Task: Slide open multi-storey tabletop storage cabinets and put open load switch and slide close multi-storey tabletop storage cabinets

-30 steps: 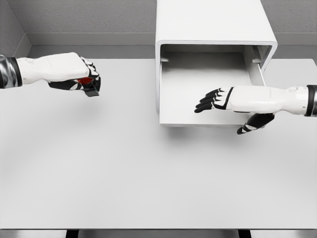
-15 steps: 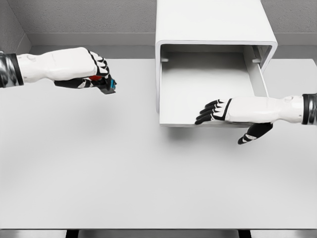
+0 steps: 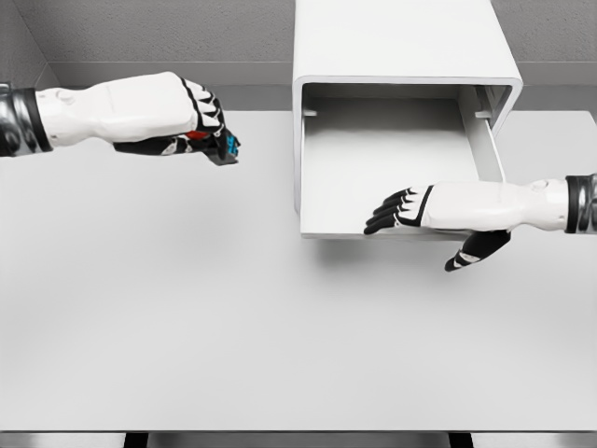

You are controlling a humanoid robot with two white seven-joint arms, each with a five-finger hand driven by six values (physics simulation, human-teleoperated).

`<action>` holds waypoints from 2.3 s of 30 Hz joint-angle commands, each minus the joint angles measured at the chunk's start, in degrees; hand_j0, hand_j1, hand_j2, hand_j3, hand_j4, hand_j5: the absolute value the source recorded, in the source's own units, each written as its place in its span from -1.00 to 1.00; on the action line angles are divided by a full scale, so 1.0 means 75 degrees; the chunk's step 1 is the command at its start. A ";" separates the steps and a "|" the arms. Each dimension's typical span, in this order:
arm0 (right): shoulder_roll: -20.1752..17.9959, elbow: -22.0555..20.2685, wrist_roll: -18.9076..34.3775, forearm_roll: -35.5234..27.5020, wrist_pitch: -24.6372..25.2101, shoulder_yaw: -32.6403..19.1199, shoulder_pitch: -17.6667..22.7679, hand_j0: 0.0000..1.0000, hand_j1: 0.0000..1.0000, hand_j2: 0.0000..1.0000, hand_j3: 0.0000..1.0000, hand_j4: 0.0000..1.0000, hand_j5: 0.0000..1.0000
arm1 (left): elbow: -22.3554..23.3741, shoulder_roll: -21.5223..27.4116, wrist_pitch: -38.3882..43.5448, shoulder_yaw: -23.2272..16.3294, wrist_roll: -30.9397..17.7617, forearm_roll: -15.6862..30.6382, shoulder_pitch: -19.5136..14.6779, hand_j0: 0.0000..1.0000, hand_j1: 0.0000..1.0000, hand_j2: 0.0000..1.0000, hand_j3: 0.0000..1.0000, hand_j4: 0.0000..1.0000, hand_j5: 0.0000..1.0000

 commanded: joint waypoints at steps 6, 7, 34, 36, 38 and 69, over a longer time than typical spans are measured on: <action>-0.0068 -0.0027 0.0185 -0.0021 0.0017 0.0025 0.0035 1.00 1.00 1.00 1.00 1.00 1.00 | -0.0046 -0.0329 0.0023 0.0167 0.0002 0.0048 -0.0012 -0.09 -0.09 -0.09 -0.09 -0.09 -0.09; -0.0080 -0.0039 0.0184 -0.0021 0.0017 0.0025 0.0035 1.00 1.00 1.00 1.00 1.00 1.00 | -0.0046 -0.0376 0.0023 0.0179 0.0013 0.0048 -0.0012 -0.09 -0.09 -0.09 -0.09 -0.09 -0.09; -0.0994 -0.0086 -0.0730 -0.0068 0.0017 -0.0057 -0.0117 1.00 1.00 1.00 1.00 1.00 1.00 | -0.0199 -0.2321 0.0023 0.0237 -0.0069 -0.0351 -0.0023 -0.09 -0.09 -0.09 -0.09 -0.09 -0.09; -0.1076 -0.0086 -0.0718 -0.0068 0.0017 -0.0057 -0.0129 1.00 1.00 1.00 1.00 1.00 1.00 | -0.0105 -0.2485 0.0023 0.0202 -0.0069 -0.0398 -0.0012 -0.09 -0.09 -0.09 -0.09 -0.09 -0.09; -0.1170 -0.0086 -0.0683 -0.0068 0.0017 -0.0057 -0.0129 1.00 1.00 1.00 1.00 1.00 1.00 | 0.0188 -0.2708 0.0023 0.0190 -0.0069 -0.0726 0.0000 -0.08 -0.08 -0.08 -0.08 -0.08 -0.08; -0.1299 -0.0086 -0.0718 -0.0068 0.0017 -0.0080 -0.0199 1.00 1.00 1.00 1.00 1.00 1.00 | 0.0763 -0.3575 0.0023 -0.0138 0.0002 -0.0820 0.0070 1.00 1.00 1.00 1.00 1.00 1.00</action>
